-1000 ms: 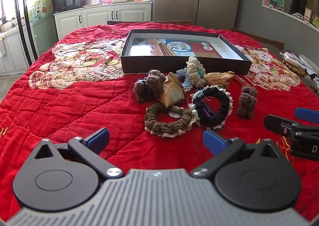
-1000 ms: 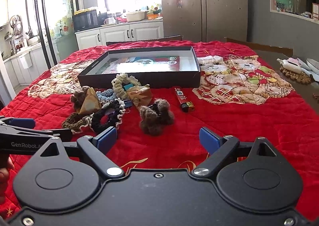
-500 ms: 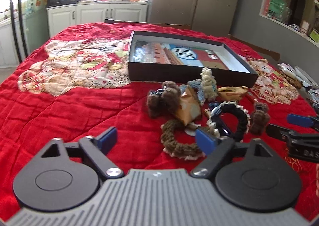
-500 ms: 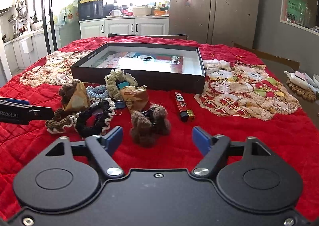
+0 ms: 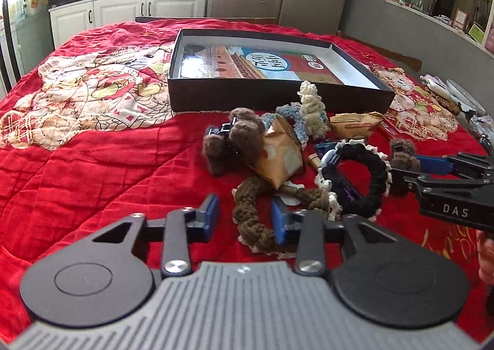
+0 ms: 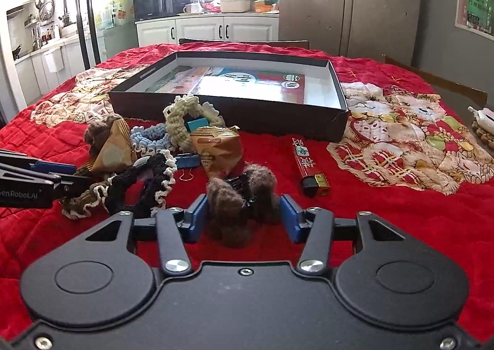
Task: Organize objects
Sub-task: 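Grasp the brown braided ring with the left tool while the right tool grasps the brown pom-pom clip, then carry the braided ring and pom-pom clip over the black box with both tools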
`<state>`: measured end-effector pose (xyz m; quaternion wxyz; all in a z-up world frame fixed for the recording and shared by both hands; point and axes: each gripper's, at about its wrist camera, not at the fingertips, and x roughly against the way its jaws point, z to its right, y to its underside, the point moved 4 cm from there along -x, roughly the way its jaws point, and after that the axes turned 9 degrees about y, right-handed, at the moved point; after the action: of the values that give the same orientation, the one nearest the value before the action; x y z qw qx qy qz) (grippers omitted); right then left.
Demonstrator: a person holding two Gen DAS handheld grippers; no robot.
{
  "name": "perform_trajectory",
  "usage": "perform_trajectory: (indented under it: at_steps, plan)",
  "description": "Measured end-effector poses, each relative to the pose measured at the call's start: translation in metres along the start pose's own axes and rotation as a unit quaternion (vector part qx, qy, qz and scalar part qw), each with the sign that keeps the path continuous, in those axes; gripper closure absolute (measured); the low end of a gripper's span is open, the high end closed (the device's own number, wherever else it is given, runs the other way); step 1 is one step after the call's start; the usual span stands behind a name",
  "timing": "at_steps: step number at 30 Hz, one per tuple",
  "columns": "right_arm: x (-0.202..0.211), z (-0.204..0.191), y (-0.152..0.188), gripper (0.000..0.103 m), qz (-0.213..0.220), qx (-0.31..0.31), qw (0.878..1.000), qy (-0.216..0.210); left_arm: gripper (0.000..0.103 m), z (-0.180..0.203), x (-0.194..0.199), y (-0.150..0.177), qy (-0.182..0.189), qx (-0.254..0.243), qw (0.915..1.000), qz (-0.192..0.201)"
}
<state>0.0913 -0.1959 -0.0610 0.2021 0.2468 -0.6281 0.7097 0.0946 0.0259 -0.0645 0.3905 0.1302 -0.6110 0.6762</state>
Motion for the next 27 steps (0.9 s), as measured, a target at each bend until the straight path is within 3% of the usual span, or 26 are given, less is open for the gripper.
perform_trajectory:
  at_steps: [4,7,17,27]
  plan:
    - [-0.002,-0.001,0.000,0.062,0.001,0.004,1.000,0.002,0.085,0.000,-0.002,-0.001,0.011,-0.006,0.9999,0.000]
    - [-0.003,-0.001,0.001,0.066,0.003,0.007,1.000,0.005,0.089,0.002,-0.002,0.000,0.014,-0.017,0.9998,0.001]
    - [0.017,0.010,-0.009,0.068,0.022,-0.004,1.000,0.000,0.090,0.003,0.024,-0.008,0.019,-0.032,0.9990,0.023]
    - [0.033,0.013,-0.064,0.068,0.071,0.026,0.997,0.005,0.090,0.014,0.042,-0.066,0.032,-0.072,0.9938,0.079]
